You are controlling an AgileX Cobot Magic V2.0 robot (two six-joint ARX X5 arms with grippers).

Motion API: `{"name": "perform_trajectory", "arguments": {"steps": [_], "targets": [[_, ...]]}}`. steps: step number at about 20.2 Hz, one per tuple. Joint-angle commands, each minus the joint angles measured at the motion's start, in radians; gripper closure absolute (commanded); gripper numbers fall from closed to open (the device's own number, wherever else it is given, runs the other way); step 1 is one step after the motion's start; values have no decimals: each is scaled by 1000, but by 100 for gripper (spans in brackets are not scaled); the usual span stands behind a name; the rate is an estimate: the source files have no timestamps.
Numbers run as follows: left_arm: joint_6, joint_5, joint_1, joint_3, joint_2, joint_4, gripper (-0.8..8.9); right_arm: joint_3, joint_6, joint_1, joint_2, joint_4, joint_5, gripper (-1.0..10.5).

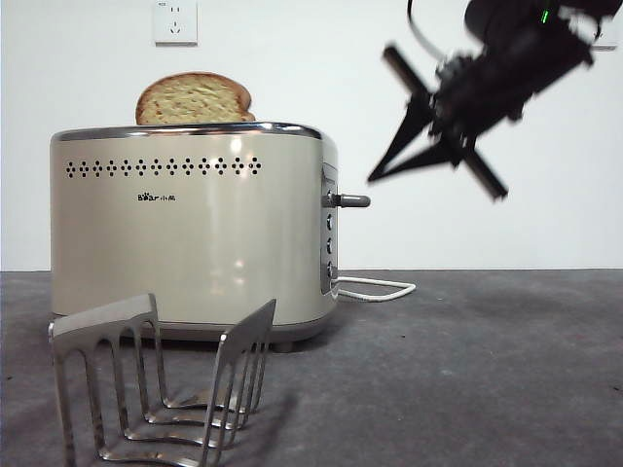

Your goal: Pick up a slice of bread from the rack,put the bread on the toaster,press the button

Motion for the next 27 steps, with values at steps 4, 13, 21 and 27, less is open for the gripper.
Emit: {"name": "perform_trajectory", "arguments": {"steps": [4, 13, 21, 27], "targets": [[12, 0, -2, -7, 4, 4, 822, 2, -92, 2, -275, -67, 119, 954], [12, 0, -2, -7, 10, 4, 817, 127, -324, 2, -661, -418, 466, 949], [11, 1, -2, -7, 45, 4, 816, 317, -435, 0, -744, -830, 1021, 948], [12, 0, -2, -6, 120, 4, 816, 393, -435, 0, -732, -1089, 1354, 948]]}}
